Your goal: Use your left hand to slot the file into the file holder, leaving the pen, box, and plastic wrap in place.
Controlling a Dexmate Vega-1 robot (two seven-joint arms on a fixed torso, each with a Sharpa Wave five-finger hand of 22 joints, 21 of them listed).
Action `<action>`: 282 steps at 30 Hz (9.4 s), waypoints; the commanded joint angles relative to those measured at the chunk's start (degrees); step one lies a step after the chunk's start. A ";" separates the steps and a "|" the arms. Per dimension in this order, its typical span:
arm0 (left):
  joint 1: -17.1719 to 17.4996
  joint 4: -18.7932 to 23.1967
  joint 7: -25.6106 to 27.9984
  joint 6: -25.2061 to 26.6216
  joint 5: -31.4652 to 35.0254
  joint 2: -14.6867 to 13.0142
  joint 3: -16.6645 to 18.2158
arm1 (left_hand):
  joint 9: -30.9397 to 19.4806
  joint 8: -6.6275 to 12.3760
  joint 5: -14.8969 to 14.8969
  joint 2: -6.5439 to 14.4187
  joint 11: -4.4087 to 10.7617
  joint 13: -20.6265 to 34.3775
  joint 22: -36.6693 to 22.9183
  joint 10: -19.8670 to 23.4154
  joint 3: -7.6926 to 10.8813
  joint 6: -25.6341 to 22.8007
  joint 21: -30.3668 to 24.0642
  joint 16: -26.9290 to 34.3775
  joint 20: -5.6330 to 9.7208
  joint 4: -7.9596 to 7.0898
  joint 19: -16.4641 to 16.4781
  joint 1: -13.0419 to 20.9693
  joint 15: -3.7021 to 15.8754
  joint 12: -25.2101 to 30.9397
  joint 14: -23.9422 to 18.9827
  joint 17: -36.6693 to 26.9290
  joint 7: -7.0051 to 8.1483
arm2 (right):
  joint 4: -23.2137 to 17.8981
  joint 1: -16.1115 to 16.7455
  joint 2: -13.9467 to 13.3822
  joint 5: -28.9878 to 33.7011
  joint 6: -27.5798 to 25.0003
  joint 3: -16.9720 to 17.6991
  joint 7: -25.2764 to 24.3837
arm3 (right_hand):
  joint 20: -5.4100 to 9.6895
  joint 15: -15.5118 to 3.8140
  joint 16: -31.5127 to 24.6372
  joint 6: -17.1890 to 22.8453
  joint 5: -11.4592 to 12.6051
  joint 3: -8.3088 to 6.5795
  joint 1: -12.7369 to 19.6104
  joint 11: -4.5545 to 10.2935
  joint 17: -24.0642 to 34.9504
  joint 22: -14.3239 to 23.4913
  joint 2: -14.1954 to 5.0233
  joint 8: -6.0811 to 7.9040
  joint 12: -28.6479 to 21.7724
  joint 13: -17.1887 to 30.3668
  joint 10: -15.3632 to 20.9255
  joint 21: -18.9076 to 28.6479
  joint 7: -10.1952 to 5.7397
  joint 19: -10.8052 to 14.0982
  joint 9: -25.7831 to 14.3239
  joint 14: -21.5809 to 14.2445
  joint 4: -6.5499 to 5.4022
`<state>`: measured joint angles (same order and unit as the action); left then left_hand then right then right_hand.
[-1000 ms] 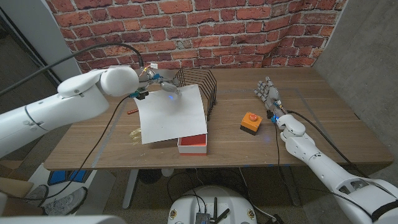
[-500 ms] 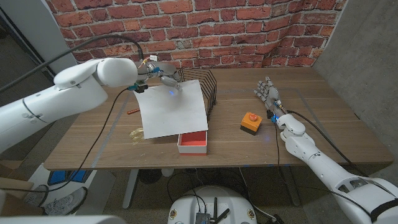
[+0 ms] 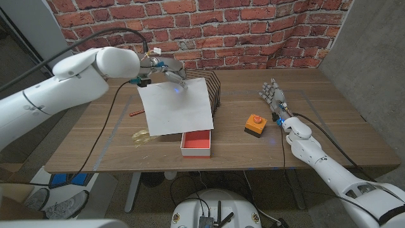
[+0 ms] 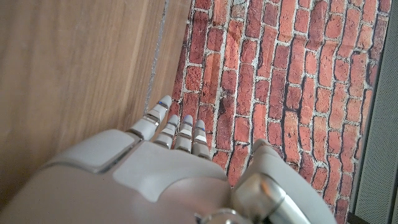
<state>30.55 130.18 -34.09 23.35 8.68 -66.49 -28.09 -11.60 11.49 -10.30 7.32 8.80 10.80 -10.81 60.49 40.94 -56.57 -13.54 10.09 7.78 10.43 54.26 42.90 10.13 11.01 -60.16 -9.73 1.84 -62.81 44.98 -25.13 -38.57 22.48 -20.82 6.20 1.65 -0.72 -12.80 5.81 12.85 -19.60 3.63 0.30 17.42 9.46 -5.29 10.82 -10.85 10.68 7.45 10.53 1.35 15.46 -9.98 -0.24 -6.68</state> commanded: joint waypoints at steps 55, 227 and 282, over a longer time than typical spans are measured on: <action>-9.52 -0.66 -11.36 -12.37 7.82 1.54 1.98 | -0.30 0.57 0.08 0.33 0.35 0.11 -0.11 0.15 -0.05 -0.11 -0.33 0.37 3.22 -0.11 -0.41 -0.09 3.35 0.12 0.08 -0.26 0.23 | -7.06 4.31 -2.07 1.42 -0.23 0.08 -3.70 | 1.45 -1.22 -0.20 0.43 -0.36 -0.68 -0.45 0.16 -0.02 0.10 -2.02 -0.05 -0.28 -0.03 1.10 0.06 -0.14 -0.75 -0.09 -0.99 0.57; -23.17 -22.52 -7.78 -37.60 9.34 14.29 -1.57 | -0.18 0.96 0.14 0.22 1.10 0.12 -0.14 0.37 -0.61 -0.62 -1.01 0.36 3.79 -0.24 -1.39 -0.13 3.38 0.04 0.41 -0.30 1.20 | 0.32 0.79 0.16 -0.11 -0.82 -0.44 -0.42 | 0.58 -0.64 -0.36 0.62 -0.61 -1.11 -0.77 0.12 0.21 0.13 -2.23 -0.06 -0.11 -0.02 0.82 0.24 -0.37 -0.44 -0.11 -0.96 0.78; -18.93 -22.02 -6.36 -34.67 9.12 14.15 -2.70 | -0.16 0.87 0.11 0.22 0.78 0.12 -0.11 0.28 -0.59 -0.47 -1.21 0.30 3.68 -0.26 -1.55 -0.16 3.33 0.00 0.44 -0.26 1.07 | 1.30 0.41 0.22 -0.41 -1.02 -0.23 -0.12 | 0.41 -0.52 -0.39 0.62 -0.64 -1.25 -0.81 -0.05 0.26 0.14 -2.24 -0.06 -0.13 -0.01 0.78 0.28 -0.36 -0.32 -0.12 -1.02 0.83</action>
<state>10.67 107.59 -40.65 -11.97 17.58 -52.22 -30.54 -11.57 11.92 -10.30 7.31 9.38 10.78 -10.78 60.69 40.54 -56.96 -14.31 10.09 7.47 10.21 53.14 42.91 9.83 11.02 -59.87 -9.72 2.86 -61.52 45.34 -24.84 -38.86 21.53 -21.12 6.02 2.26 -1.34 -12.80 6.11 12.45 -20.52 2.80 0.61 17.41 9.46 -4.91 10.82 -10.85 10.68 8.17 10.53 1.04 15.03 -9.98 -1.06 -5.75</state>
